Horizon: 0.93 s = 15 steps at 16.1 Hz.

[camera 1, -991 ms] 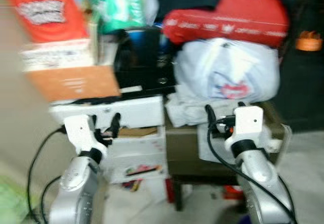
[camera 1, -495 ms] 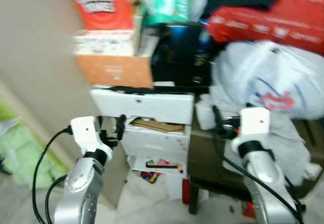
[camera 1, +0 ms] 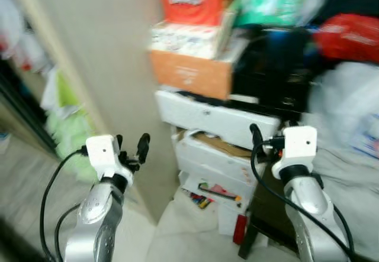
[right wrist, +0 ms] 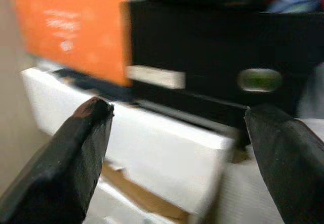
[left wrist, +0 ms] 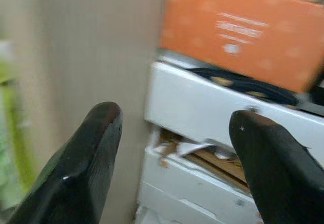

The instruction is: Clean up the room

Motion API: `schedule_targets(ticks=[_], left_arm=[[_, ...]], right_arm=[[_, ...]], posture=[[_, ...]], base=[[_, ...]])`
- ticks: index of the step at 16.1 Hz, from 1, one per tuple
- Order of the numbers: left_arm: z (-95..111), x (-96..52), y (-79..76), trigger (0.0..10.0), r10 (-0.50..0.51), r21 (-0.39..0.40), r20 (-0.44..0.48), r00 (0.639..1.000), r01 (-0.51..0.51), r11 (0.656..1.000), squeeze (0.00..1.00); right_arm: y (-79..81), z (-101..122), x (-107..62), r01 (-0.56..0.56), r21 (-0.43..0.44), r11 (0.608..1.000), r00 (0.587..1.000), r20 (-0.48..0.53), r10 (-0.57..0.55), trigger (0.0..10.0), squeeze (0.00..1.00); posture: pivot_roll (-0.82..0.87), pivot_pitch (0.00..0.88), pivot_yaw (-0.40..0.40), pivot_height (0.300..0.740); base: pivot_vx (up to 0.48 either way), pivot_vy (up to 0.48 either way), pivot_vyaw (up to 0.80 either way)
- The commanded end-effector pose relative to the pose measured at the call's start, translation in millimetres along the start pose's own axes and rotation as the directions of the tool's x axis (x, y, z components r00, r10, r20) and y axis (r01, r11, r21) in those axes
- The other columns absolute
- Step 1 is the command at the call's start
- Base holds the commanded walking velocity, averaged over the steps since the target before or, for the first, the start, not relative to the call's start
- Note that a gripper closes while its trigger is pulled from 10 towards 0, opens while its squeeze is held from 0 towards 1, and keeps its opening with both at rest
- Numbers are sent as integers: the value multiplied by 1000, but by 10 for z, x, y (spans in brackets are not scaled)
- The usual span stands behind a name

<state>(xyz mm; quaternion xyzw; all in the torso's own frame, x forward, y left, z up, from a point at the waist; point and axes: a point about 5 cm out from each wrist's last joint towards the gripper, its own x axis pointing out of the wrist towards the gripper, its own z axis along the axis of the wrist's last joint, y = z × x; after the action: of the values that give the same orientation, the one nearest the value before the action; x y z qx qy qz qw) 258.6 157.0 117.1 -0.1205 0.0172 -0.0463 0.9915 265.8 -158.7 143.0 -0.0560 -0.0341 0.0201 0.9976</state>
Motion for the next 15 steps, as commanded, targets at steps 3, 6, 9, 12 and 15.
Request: schedule_targets(ticks=[3, 6, 9, 12, 15], left_arm=[[16, -17, 47, 10000, 25, 6, 7, 1000, -25, 1000, 0], [14, -19, 49, 10000, 26, -1, 9, 1000, -26, 1000, 0], [15, -14, 46, 10000, 26, -1, 9, 1000, -26, 1000, 0], [17, -12, 41, 10000, 26, 0, 9, 1000, -26, 1000, 0], [16, -12, 47, 10000, 31, 1, 9, 999, -31, 1000, 0]], right_arm=[[32, 39, 7, -9, 4, 1000, 1000, 15, 9, 10000, 0], [34, 38, 7, -10, 4, 1000, 1000, 15, 10, 10000, 0], [37, 39, 10, -16, 6, 1000, 1000, 15, 16, 10000, 0], [40, 40, 15, -22, 10, 1000, 1000, 16, 22, 10000, 0], [49, 39, 17, -27, 14, 1000, 1000, 16, 27, 10000, 0]], posture=[[-99, 16, 64, 740], [-99, 16, 64, 740], [-99, 18, 62, 740], [-99, 19, 63, 740], [-97, 20, 63, 740]], base=[[0, 0, 800], [0, 0, 800], [0, 0, 800], [0, 0, 800], [0, 0, 800]])
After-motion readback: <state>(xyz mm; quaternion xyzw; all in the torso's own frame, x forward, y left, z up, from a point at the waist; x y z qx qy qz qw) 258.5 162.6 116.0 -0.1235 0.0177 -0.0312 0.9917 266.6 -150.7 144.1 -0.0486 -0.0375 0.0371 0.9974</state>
